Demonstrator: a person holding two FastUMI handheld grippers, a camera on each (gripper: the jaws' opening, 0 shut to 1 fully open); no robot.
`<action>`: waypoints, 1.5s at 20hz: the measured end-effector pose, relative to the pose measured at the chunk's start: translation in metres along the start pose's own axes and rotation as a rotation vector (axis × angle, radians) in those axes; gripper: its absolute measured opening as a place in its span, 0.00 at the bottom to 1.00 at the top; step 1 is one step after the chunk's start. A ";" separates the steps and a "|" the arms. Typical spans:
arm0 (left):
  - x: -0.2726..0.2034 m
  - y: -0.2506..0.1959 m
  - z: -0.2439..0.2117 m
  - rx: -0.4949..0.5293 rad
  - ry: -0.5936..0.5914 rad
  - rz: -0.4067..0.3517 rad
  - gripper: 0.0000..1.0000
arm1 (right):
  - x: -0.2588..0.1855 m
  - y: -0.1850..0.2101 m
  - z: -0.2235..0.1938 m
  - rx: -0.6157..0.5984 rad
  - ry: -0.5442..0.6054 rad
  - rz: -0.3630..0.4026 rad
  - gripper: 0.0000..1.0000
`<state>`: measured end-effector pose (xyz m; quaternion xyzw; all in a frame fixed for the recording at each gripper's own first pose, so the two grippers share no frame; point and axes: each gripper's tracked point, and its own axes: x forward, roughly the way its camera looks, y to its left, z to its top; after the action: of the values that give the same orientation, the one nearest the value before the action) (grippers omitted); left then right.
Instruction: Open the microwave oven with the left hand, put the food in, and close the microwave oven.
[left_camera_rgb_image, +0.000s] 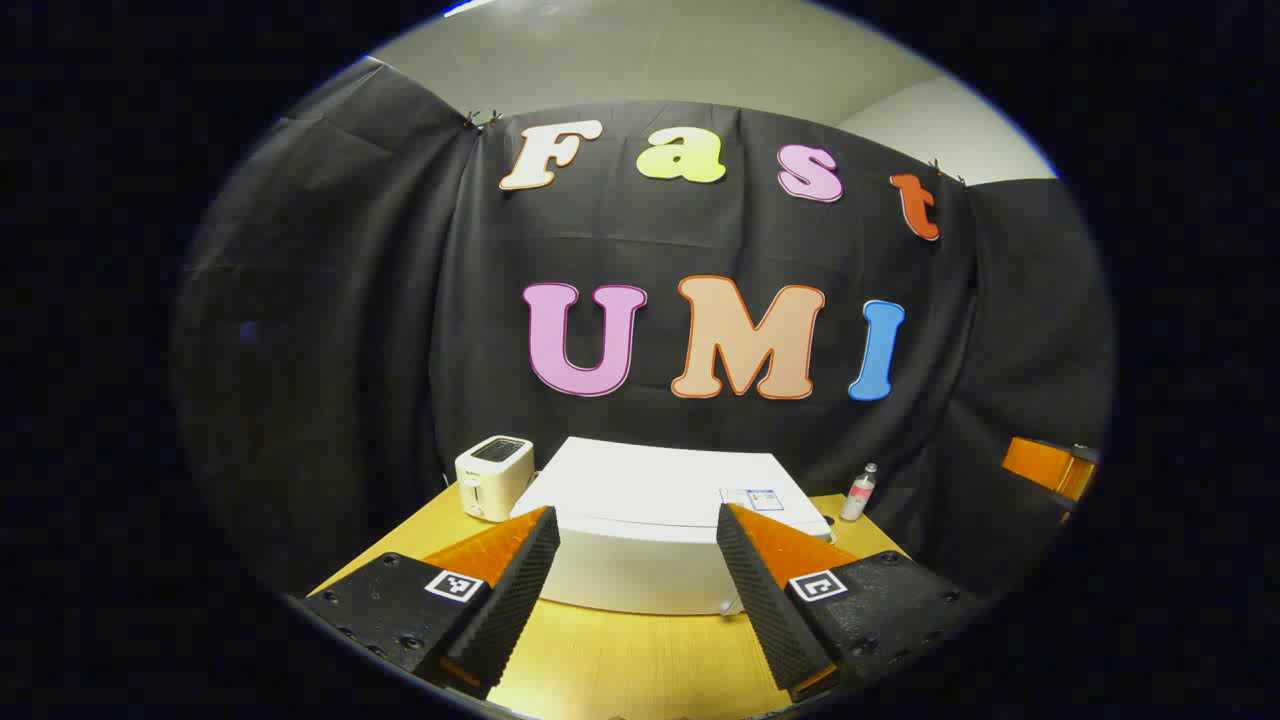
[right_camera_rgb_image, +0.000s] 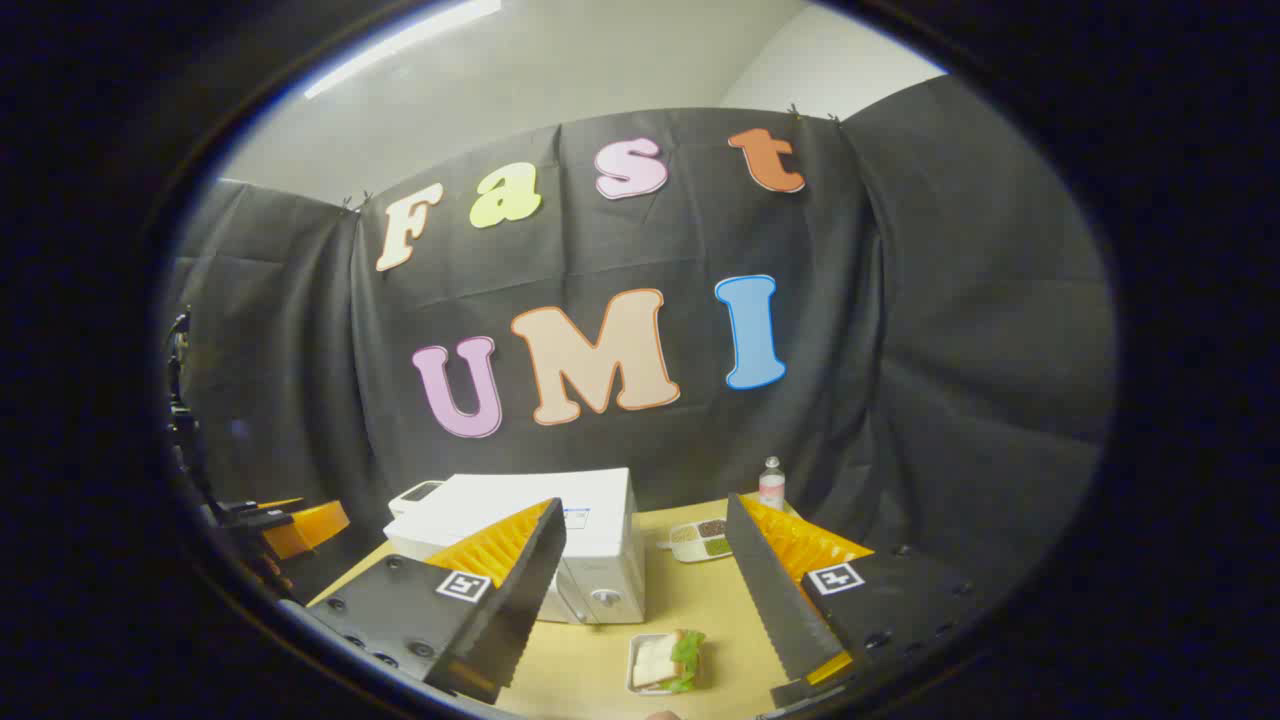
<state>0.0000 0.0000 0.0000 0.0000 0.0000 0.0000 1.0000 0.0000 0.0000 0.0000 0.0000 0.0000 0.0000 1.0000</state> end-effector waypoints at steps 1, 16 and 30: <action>0.002 0.001 0.001 0.000 -0.002 0.001 0.95 | 0.000 0.000 0.001 -0.006 -0.001 -0.001 0.99; 0.007 -0.007 -0.020 -0.019 0.083 -0.058 0.95 | -0.004 -0.001 -0.010 -0.037 0.040 -0.040 0.92; 0.013 -0.018 -0.086 -0.036 0.244 -0.130 0.95 | -0.017 -0.018 -0.035 -0.029 0.089 -0.134 0.98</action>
<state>0.0132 -0.0181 -0.0863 -0.0182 0.1217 -0.0650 0.9903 -0.0171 -0.0178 -0.0355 -0.0143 0.0443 -0.0668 0.9967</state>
